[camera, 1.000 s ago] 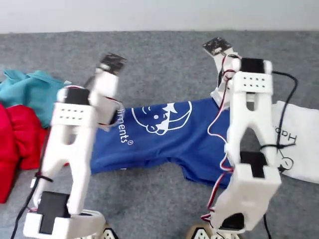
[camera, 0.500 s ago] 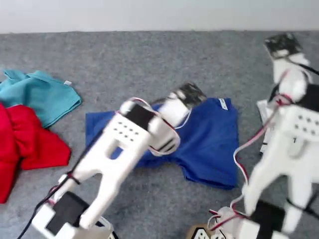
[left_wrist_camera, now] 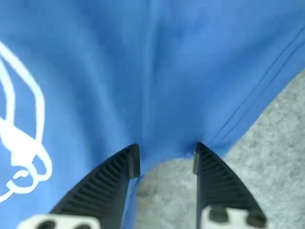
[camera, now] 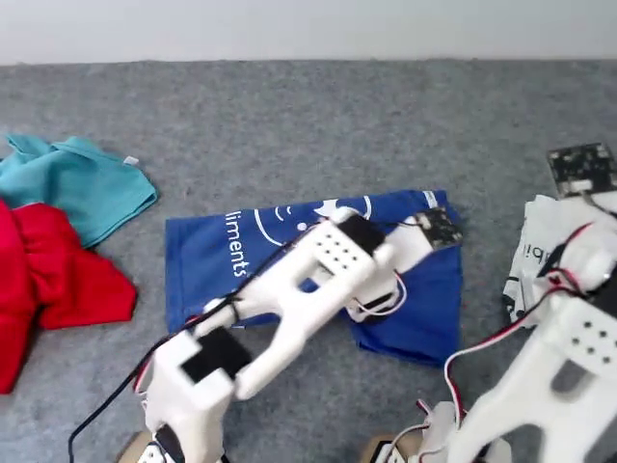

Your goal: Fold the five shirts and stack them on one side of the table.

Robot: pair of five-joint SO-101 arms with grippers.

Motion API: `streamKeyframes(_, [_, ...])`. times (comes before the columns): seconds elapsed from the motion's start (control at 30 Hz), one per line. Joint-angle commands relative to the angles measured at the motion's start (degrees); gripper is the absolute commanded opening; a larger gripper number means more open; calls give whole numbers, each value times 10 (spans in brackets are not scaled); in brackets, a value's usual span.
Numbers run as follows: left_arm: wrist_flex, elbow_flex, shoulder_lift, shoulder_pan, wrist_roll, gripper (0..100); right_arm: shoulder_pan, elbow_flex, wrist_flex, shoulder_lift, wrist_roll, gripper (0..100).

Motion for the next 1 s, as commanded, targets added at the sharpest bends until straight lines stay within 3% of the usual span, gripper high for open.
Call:
streamKeyframes(0.0, [14, -87, 43, 0, -4, 188, 16, 14, 22, -32, 4, 20])
streamKeyframes(0.2, [15, -189, 92, -2, -1, 188, 28, 38, 22, -61, 4, 20])
streamKeyframes(0.4, [16, -206, 105, -5, 0, 187, 28, 42, 22, -72, 4, 20])
streamKeyframes(0.7, [123, -205, 109, -4, -8, 187, 28, 42, 22, -71, 4, 20])
streamKeyframes(0.97, [171, -246, 81, 3, -12, 187, 28, 42, 22, -70, 4, 20])
